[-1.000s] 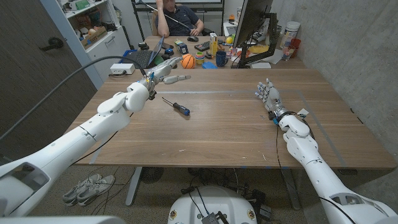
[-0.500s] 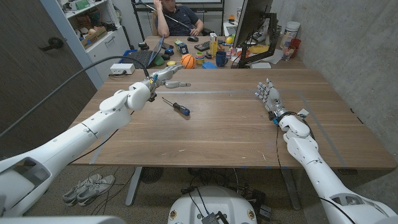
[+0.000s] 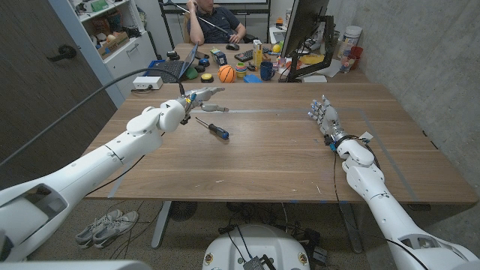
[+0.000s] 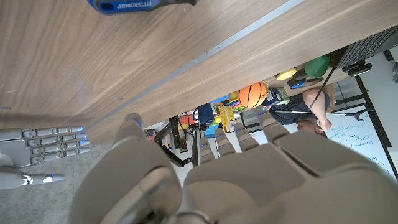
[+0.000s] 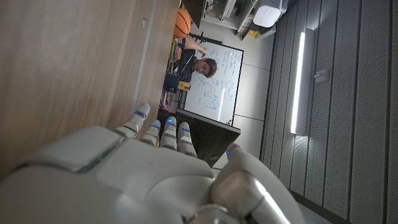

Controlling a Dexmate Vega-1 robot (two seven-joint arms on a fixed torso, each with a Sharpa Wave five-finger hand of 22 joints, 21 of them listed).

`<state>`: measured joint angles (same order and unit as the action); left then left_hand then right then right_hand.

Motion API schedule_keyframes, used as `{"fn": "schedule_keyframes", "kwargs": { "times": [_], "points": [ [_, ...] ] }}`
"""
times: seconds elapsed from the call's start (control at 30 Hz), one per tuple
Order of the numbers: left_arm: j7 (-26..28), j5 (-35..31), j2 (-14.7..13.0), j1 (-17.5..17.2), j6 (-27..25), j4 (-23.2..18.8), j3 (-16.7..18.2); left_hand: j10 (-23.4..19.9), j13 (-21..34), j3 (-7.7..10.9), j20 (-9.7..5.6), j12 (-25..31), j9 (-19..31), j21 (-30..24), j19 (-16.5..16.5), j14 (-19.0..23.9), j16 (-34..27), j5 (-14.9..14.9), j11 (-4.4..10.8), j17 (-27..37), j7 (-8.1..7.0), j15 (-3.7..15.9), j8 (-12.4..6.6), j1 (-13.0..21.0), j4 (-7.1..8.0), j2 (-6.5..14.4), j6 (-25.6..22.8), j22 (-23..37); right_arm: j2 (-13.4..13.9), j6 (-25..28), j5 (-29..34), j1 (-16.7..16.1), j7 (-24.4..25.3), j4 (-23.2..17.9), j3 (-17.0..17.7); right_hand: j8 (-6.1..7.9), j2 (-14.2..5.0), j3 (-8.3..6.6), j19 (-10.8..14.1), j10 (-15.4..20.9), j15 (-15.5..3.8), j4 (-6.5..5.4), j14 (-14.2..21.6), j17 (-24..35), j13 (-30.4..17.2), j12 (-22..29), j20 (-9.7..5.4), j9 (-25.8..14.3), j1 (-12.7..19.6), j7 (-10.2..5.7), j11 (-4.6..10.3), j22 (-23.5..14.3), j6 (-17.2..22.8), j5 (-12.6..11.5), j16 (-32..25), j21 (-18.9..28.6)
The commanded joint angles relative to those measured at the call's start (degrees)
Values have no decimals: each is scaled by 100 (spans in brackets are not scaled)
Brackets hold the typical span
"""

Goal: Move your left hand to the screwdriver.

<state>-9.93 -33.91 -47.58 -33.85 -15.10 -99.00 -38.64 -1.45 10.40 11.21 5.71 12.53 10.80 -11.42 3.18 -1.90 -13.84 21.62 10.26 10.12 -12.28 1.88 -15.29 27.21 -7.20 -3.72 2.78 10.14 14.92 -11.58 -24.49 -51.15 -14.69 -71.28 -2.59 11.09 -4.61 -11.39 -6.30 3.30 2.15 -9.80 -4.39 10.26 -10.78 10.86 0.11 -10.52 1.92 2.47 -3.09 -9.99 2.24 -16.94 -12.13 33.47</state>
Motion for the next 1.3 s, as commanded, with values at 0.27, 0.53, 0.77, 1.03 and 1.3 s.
{"fn": "schedule_keyframes", "kwargs": {
  "times": [0.27, 0.53, 0.77, 1.03, 1.3],
  "points": [
    [-602, -316, 130, 274, -71, 210, -348, -477, 14, 86, -315, -66, 2, -111, 652, 511, -56, 62, 126, 2, 18, 491, -123, 474, -141, 39, -680, -1, -6, -22, -15, -15, 7, 11, 15, -20, -228, 14, 24, 32, -11, 0, 23, 13, -11, 22, -6, -21, -60, 60, -40, -9, -6, -2, -16, -26],
    [-936, -433, 131, 359, -197, 169, -435, -971, 21, 243, -342, -105, -1, -77, 981, 936, -19, 57, 180, -6, 56, 740, -294, 1151, -250, 54, -1514, 4, -12, -32, -12, 4, -3, 50, 9, -22, -228, 24, 8, 25, -5, 1, 28, 13, -11, 18, -4, -21, -65, 57, -46, -9, -11, -3, -14, -51],
    [-1023, -529, 137, 384, -231, 155, -469, -1299, 30, 359, -476, -118, 7, -71, 1182, 1236, 33, -18, 198, -10, 22, 860, -365, 1716, -263, 9, -1969, 13, -23, -48, -20, 41, -17, 101, 12, -26, -228, 35, 7, 24, -5, 1, 29, 12, -11, 16, -3, -20, -71, 60, -64, -10, -23, -4, -12, -69],
    [-1024, -598, 163, 409, -199, 175, -487, -1384, 33, 382, -535, -130, 10, -48, 1174, 1275, 68, -55, 202, -9, 27, 878, -393, 1840, -243, 2, -2131, 15, -28, -60, -2, 91, -44, 186, 3, -30, -229, 46, 10, 24, -9, 1, 30, 12, -10, 16, -1, -20, -76, 61, -41, -10, -37, -5, -9, -87],
    [-1079, -625, 210, 440, -216, 210, -503, -1404, 34, 405, -559, -145, 12, -39, 1172, 1277, 95, -75, 204, -8, 8, 894, -395, 1917, -236, 11, -2190, 17, -31, -65, 8, 136, -69, 260, 3, -30, -231, 57, 16, 25, -1, 1, 35, 11, -10, 16, -1, -20, -80, 62, -55, -11, -45, -6, -8, -105]
  ]
}}
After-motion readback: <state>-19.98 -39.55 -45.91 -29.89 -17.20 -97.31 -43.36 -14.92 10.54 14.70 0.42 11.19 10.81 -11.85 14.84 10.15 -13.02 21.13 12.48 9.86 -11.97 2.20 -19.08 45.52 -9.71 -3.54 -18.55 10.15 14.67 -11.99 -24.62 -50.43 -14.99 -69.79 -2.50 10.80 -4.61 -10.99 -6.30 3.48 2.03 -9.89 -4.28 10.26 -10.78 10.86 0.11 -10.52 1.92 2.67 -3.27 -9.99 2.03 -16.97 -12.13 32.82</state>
